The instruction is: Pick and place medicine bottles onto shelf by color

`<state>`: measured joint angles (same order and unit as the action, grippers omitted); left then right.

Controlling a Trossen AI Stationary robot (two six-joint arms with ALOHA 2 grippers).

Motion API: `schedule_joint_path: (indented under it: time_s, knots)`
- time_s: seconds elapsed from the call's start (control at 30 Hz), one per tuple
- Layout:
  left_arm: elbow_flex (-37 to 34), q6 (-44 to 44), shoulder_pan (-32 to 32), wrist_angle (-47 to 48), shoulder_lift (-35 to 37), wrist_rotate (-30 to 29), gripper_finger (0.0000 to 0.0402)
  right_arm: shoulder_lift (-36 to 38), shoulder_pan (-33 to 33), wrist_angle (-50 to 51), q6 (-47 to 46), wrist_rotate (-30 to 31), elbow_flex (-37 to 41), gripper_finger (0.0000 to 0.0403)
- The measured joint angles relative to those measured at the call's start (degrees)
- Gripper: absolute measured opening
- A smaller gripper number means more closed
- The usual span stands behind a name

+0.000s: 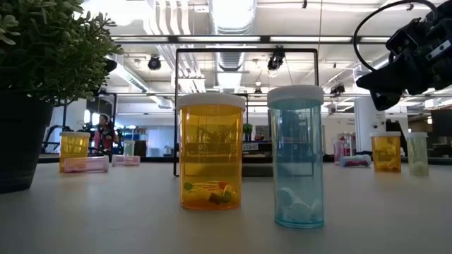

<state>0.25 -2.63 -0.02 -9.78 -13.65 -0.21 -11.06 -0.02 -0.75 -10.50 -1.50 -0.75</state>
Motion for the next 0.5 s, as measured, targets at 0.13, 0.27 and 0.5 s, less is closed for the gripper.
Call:
schedule_joint_path:
  time_s: [0.13,0.27,0.5]
  knots:
    - [0.0,0.0,0.0,0.0,0.0,0.0,0.0000,0.0,0.0,0.0,0.0,0.0,0.0,0.0022]
    - [0.0,0.0,0.0,0.0,0.0,0.0,0.0000,0.2,0.0,-2.2,1.6,1.2,0.0,0.0022]
    - [0.0,0.0,0.0,-0.1,0.0,0.0,0.0000,-0.2,0.0,-11.5,5.2,3.5,0.0,0.0022]
